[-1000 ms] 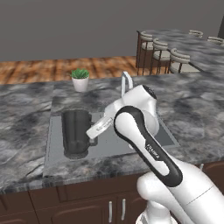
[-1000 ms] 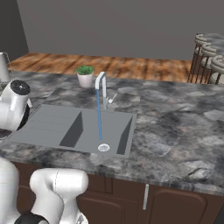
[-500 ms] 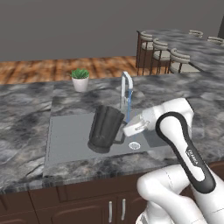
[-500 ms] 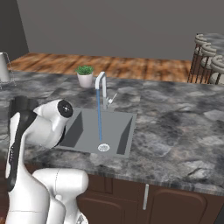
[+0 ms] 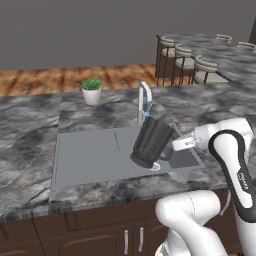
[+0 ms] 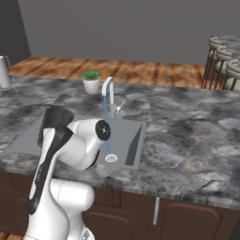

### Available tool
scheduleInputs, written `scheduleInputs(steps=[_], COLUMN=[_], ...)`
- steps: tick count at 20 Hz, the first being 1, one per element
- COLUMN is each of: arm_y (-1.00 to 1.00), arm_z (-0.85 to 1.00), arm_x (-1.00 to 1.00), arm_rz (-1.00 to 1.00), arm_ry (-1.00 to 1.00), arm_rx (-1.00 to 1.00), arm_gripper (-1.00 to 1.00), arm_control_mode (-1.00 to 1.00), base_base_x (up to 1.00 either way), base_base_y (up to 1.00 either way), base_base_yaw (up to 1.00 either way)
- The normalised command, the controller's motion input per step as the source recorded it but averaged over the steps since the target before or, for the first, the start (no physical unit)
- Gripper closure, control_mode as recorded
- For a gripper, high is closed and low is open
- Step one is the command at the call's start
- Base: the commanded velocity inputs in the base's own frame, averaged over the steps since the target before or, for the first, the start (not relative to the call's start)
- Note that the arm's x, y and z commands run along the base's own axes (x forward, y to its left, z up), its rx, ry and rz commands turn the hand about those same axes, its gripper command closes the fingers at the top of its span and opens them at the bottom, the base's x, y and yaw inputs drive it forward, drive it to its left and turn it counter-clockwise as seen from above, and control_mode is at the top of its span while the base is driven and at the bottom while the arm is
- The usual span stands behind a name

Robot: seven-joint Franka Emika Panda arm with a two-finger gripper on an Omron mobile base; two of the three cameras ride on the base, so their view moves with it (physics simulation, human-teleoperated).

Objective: Turn on the sink faucet and place the jug under the water for a few seconds to fill it up.

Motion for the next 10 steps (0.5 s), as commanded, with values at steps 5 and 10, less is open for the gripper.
scheduleInputs(steps=[5, 10], arm_y=[-0.70, -0.04], arm_z=[-0.10, -0.18], arm_x=[0.07, 0.22], arm_rz=[-0.07, 0.00], arm_ry=[0.00, 0.00], arm_rx=[0.01, -0.09], arm_gripper=[1.00, 1.00], arm_control_mode=[-1.00, -1.00], base_base_x=[0.00, 0.00], base_base_y=[0.00, 0.00], base_base_yaw=[0.00, 0.00])
